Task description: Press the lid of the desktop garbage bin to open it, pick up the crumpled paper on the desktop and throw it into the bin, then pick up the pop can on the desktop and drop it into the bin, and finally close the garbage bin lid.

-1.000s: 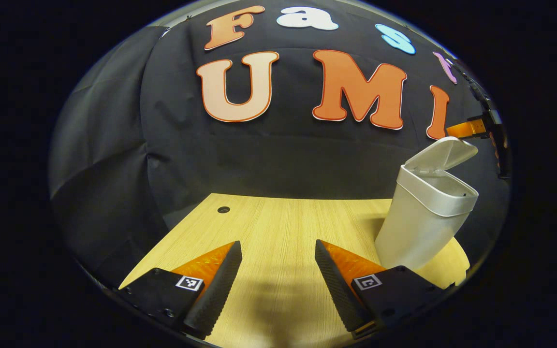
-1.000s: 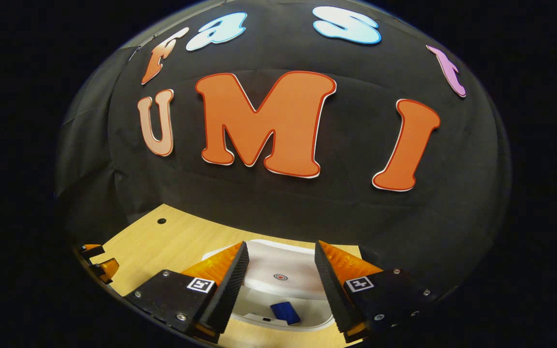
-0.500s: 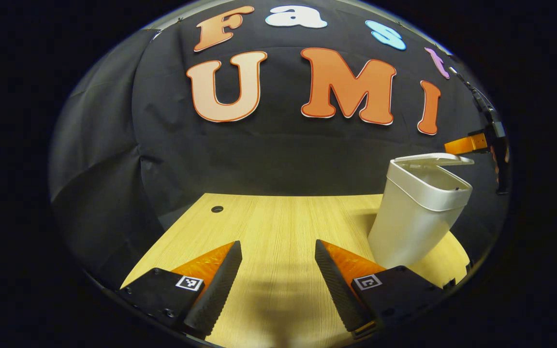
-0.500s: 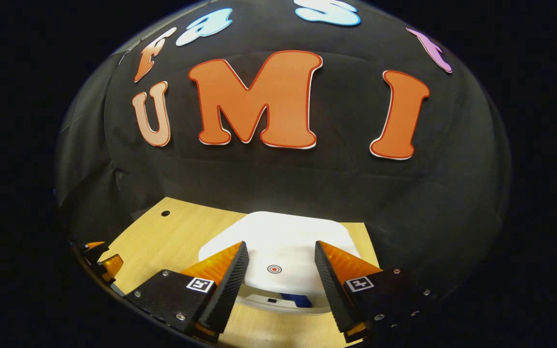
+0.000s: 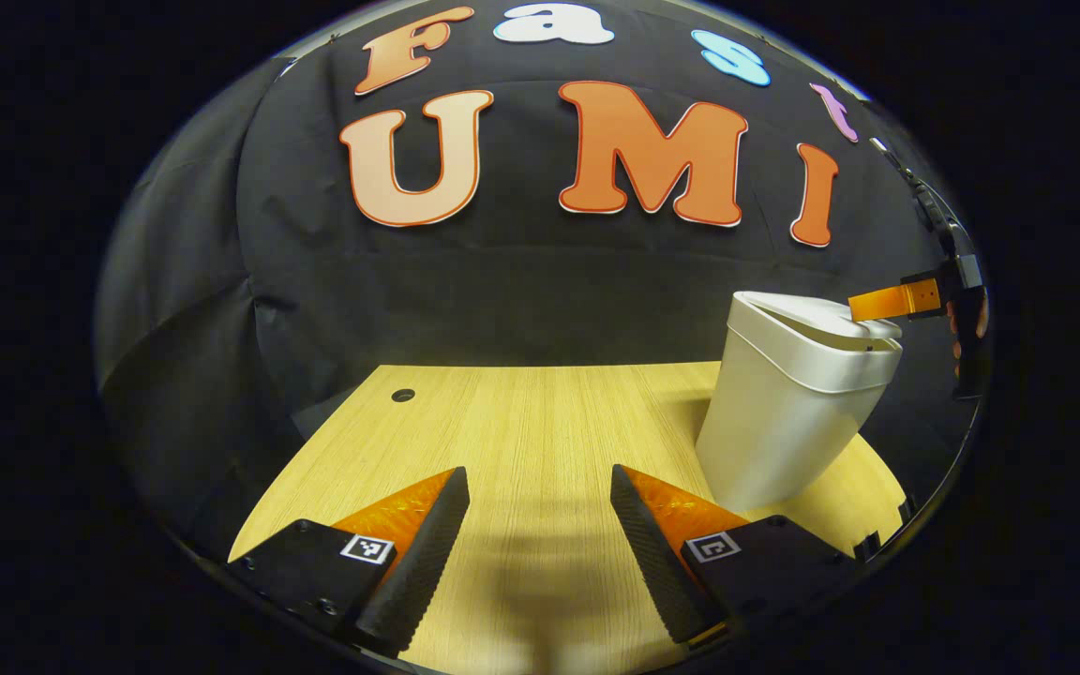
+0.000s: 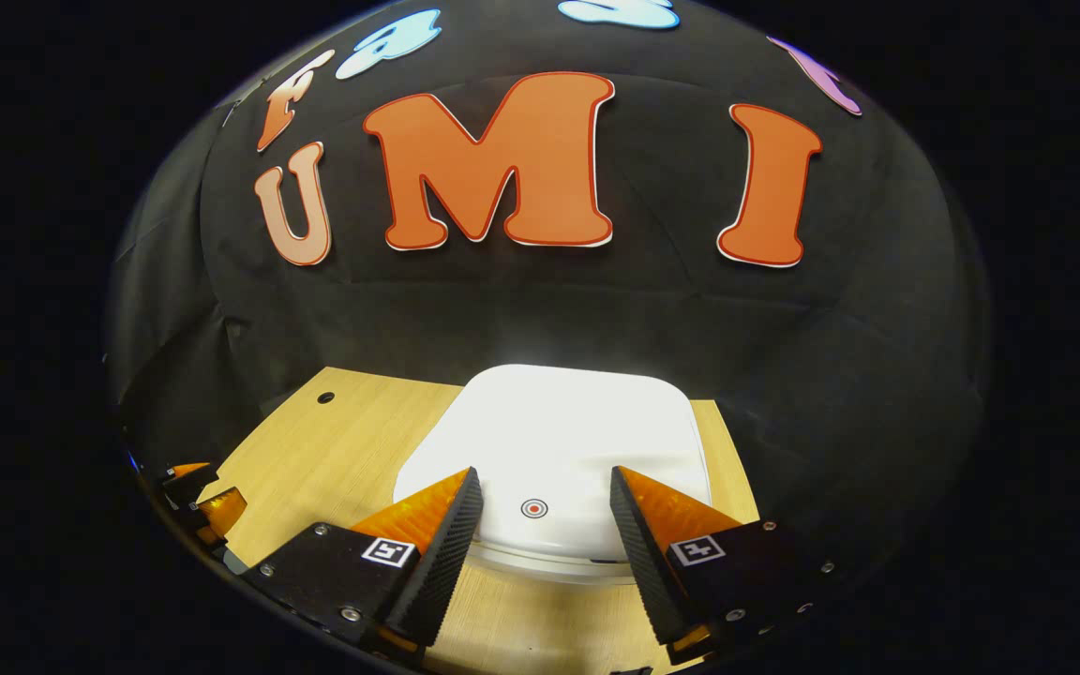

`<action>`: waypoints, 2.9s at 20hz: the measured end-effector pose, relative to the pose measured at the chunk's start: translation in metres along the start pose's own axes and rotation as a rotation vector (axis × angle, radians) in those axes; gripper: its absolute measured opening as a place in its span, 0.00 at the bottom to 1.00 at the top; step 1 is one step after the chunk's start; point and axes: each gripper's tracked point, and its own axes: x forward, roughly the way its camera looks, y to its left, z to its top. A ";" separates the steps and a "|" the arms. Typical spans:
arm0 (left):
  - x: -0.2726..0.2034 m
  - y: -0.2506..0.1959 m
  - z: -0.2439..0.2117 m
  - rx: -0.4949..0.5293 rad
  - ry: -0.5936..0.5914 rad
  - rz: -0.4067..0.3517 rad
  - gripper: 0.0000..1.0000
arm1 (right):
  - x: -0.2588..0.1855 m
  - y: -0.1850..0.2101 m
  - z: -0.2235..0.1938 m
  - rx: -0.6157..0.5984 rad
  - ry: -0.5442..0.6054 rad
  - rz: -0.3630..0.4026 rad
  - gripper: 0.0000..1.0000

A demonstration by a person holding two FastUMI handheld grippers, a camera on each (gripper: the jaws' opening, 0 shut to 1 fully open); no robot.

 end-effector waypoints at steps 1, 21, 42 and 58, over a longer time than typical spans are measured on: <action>-0.001 -0.001 0.000 0.005 0.000 -0.003 0.97 | -0.001 -0.001 -0.002 -0.006 0.000 -0.002 0.84; -0.010 -0.022 0.004 0.065 0.010 -0.035 0.98 | -0.006 -0.001 -0.017 -0.028 -0.088 0.014 0.70; -0.016 0.034 0.102 0.057 -0.235 -0.034 0.98 | -0.059 0.114 -0.008 -0.029 -0.247 0.076 0.80; -0.033 0.065 0.135 0.096 -0.402 -0.019 0.98 | -0.072 0.155 -0.015 -0.052 -0.299 0.059 0.83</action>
